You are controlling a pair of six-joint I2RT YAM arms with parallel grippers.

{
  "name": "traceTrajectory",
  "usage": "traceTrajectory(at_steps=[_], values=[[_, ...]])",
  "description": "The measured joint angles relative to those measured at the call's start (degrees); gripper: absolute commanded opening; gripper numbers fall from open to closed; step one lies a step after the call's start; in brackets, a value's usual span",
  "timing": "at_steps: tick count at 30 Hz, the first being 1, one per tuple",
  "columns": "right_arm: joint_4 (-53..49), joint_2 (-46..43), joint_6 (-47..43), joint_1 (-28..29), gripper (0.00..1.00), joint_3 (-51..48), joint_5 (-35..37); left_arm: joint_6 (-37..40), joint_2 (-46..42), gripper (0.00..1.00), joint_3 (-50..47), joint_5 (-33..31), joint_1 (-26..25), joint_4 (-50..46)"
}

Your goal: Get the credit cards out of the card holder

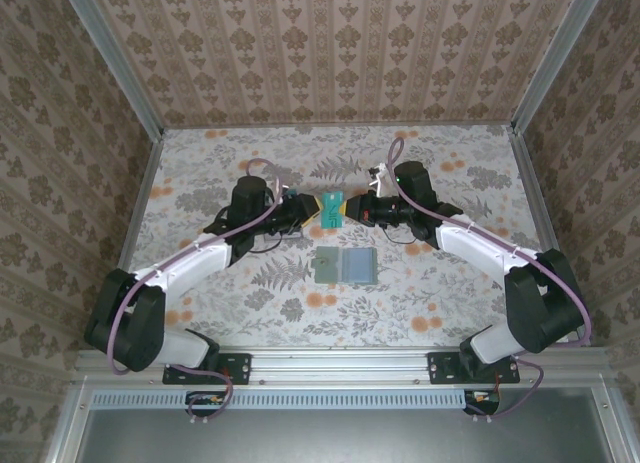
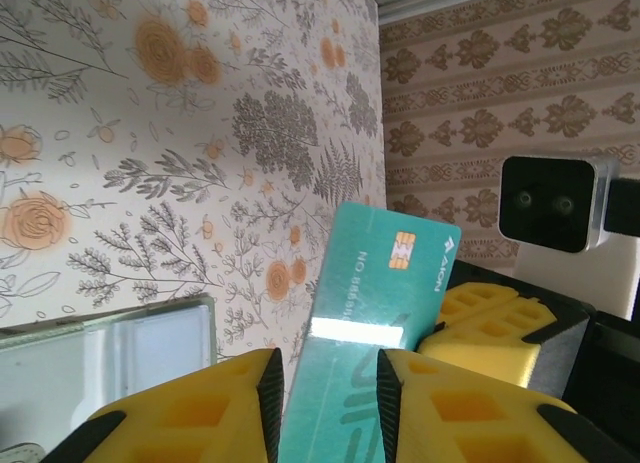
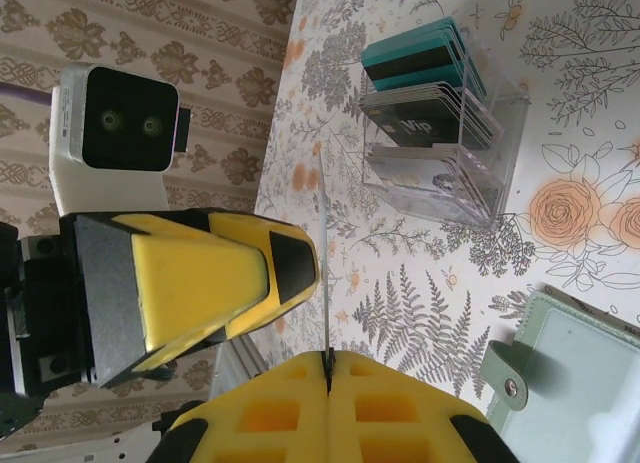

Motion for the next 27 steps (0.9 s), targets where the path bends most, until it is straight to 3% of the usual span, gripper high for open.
traceTrajectory(at_steps=[12, 18, 20, 25, 27], values=[[2.6, 0.8, 1.8, 0.4, 0.00, 0.0, -1.3, -1.4, 1.6, 0.25, 0.0, 1.8, 0.2, 2.8], [2.9, 1.1, 1.9, 0.3, 0.00, 0.0, -1.3, -2.2, 1.6, 0.06, -0.4, 1.6, 0.4, 3.0], [2.9, 1.4, 1.9, 0.0, 0.10, 0.0, -1.2, -2.4, 1.6, 0.01, -0.4, 1.6, 0.6, 3.3], [2.5, 1.7, 1.7, 0.0, 0.14, 0.0, -1.0, -2.4, 1.4, 0.00, -0.4, 1.8, 0.6, 3.5], [2.3, 1.7, 1.6, 0.0, 0.21, 0.0, -1.0, -2.2, 1.0, 0.00, -0.4, 1.9, 0.6, 3.5]])
